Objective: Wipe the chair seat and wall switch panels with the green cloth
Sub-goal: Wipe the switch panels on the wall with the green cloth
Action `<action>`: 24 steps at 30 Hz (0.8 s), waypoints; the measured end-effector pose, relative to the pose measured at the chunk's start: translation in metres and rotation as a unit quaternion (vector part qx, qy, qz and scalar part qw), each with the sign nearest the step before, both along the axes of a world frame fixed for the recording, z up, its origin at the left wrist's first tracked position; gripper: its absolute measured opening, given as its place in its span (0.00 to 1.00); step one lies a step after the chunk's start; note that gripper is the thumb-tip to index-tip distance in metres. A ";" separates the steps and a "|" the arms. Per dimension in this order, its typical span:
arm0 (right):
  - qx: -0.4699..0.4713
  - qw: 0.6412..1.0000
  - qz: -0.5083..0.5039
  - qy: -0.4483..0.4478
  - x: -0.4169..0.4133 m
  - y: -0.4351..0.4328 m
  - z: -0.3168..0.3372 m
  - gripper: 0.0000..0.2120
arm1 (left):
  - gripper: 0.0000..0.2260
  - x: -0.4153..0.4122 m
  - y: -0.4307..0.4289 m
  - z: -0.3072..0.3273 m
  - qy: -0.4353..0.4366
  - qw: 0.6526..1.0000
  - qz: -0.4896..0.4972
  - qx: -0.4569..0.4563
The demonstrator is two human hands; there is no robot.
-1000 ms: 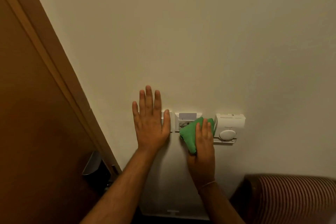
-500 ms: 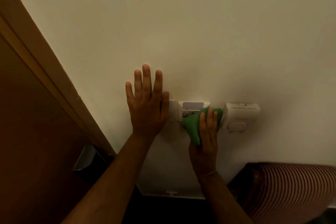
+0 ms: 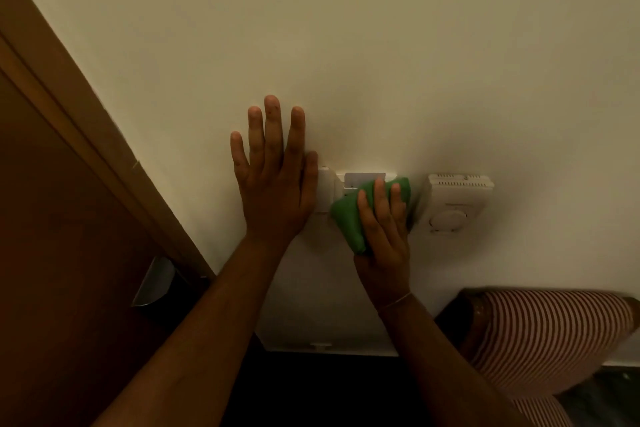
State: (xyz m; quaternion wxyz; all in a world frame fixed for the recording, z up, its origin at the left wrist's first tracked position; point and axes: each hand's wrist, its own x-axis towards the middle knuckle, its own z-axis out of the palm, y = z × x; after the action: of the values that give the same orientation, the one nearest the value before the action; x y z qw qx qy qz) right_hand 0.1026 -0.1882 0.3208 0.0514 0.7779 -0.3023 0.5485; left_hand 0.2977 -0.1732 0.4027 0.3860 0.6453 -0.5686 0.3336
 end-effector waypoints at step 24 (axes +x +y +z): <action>-0.003 0.999 -0.018 0.032 -0.002 0.002 -0.002 0.38 | 0.33 0.002 0.001 0.001 -0.007 1.000 0.009 0.002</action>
State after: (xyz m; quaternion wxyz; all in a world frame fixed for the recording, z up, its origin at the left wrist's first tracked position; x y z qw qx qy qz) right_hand 0.1006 -0.1858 0.3186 0.0726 0.7893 -0.3128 0.5233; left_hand 0.2997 -0.1726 0.4040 0.3778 0.6488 -0.5661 0.3404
